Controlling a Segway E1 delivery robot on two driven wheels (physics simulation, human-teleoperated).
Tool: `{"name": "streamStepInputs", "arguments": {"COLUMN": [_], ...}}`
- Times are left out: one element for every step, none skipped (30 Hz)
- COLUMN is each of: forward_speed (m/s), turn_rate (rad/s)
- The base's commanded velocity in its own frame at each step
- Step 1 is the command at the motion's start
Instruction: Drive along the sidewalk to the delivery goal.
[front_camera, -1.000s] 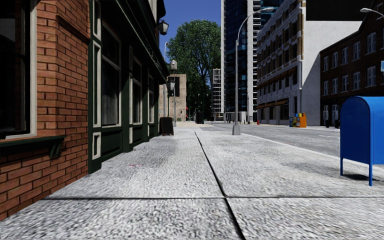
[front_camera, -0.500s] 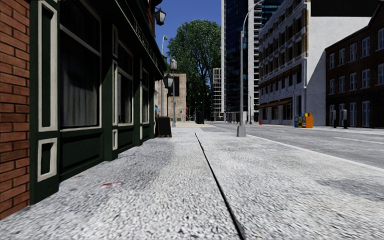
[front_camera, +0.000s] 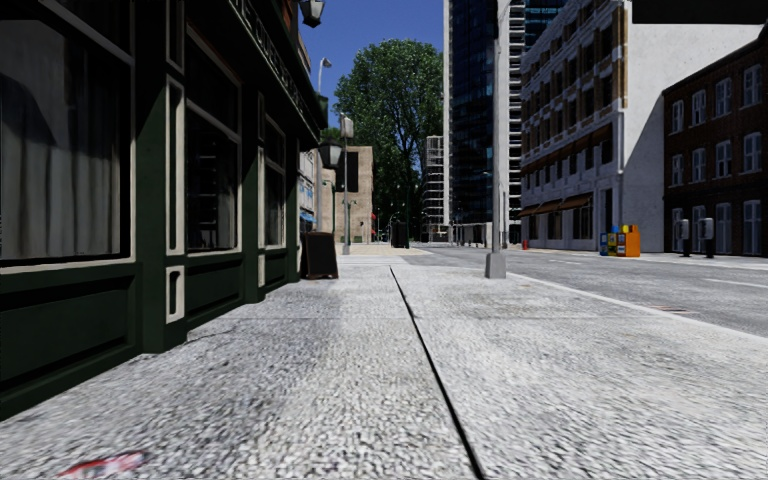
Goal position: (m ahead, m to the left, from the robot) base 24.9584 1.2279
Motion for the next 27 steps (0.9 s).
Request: {"name": "streamStepInputs", "arguments": {"forward_speed": [2.0, 2.0, 2.0, 2.0, 2.0, 2.0, 2.0, 2.0, 2.0, 2.0, 2.0, 2.0, 2.0, 2.0, 2.0, 2.0, 2.0, 2.0, 2.0, 2.0, 2.0, 2.0, 2.0, 2.0, 2.0, 2.0, 2.0], "turn_rate": [0.0, 0.0, 0.0, 0.0, 0.0, 0.0, 0.0, 0.0, 0.0, 0.0, 0.0, 0.0, 0.0, 0.0, 0.0, 0.0, 0.0, 0.0, 0.0, 0.0, 0.0, 0.0, 0.0, 0.0, 0.0, 0.0, 0.0]}}
